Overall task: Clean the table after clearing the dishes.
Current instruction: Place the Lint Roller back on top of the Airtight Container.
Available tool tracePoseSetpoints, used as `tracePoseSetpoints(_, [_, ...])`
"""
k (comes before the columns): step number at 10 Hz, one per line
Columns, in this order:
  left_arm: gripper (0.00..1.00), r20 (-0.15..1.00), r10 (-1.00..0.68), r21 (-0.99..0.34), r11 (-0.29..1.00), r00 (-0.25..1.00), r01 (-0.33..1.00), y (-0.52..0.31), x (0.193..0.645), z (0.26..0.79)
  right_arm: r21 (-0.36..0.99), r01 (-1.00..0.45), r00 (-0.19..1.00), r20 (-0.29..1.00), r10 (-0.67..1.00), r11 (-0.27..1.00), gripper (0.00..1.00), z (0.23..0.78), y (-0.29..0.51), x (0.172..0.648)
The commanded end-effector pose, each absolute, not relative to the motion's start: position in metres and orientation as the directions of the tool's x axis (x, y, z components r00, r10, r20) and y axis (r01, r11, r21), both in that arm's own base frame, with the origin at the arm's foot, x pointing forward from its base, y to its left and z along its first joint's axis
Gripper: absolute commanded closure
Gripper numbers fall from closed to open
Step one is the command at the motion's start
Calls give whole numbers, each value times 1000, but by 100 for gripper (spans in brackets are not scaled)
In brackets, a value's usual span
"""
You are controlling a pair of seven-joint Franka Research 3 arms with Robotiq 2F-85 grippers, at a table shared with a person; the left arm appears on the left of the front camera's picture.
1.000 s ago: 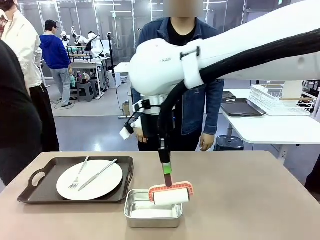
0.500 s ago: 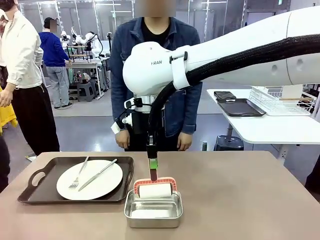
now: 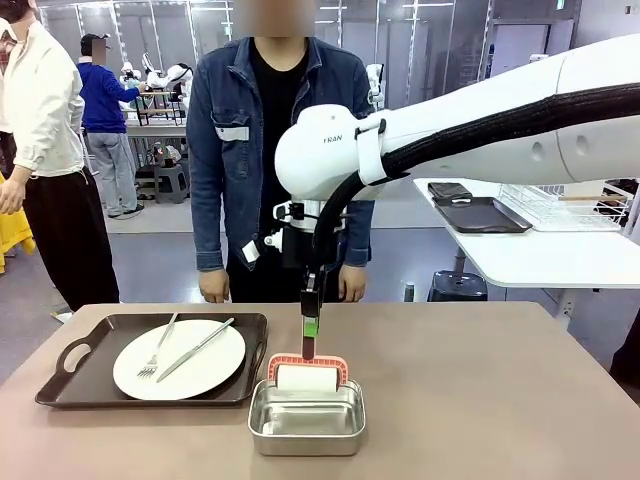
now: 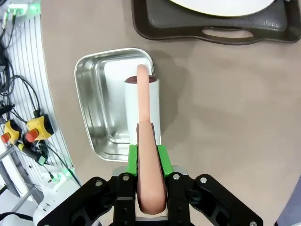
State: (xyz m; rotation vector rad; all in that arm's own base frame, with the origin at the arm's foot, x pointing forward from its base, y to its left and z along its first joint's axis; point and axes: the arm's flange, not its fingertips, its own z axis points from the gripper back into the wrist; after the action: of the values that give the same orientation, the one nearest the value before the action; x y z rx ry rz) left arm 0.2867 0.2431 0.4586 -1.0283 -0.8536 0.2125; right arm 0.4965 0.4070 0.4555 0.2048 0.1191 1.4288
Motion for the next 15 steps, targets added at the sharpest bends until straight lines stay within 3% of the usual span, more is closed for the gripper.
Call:
tracePoseSetpoints(1, [0, 533, 524, -816, 525, 664, 242, 245, 286, 461, 239, -952, 203, 33, 979, 190, 79, 438, 404, 490])
tracePoseSetpoints(5, [0, 533, 524, -816, 525, 664, 242, 245, 286, 461, 252, -947, 216, 35, 976, 201, 79, 411, 401, 490])
tracePoseSetpoints(9, [0, 533, 524, -816, 525, 664, 242, 245, 286, 461, 172, -976, 145, 41, 989, 136, 77, 399, 393, 490])
tracePoseSetpoints(10, [0, 533, 524, -816, 525, 664, 242, 245, 286, 461, 175, -977, 129, 48, 990, 119, 36, 402, 391, 488])
tracePoseSetpoints(11, [0, 533, 524, -816, 525, 664, 242, 245, 286, 461, 164, -981, 108, 32, 994, 102, 33, 404, 391, 485])
tracePoseSetpoints(12, [0, 533, 524, -816, 525, 664, 242, 245, 286, 461, 169, -980, 109, 23, 994, 104, 0, 405, 390, 485])
tracePoseSetpoints(14, [0, 533, 524, -816, 525, 664, 242, 245, 286, 461, 152, -982, 118, 23, 993, 113, 0, 410, 389, 481])
tracePoseSetpoints(15, [0, 533, 524, -816, 525, 664, 242, 245, 286, 461, 150, -983, 113, 29, 993, 107, 14, 413, 389, 476])
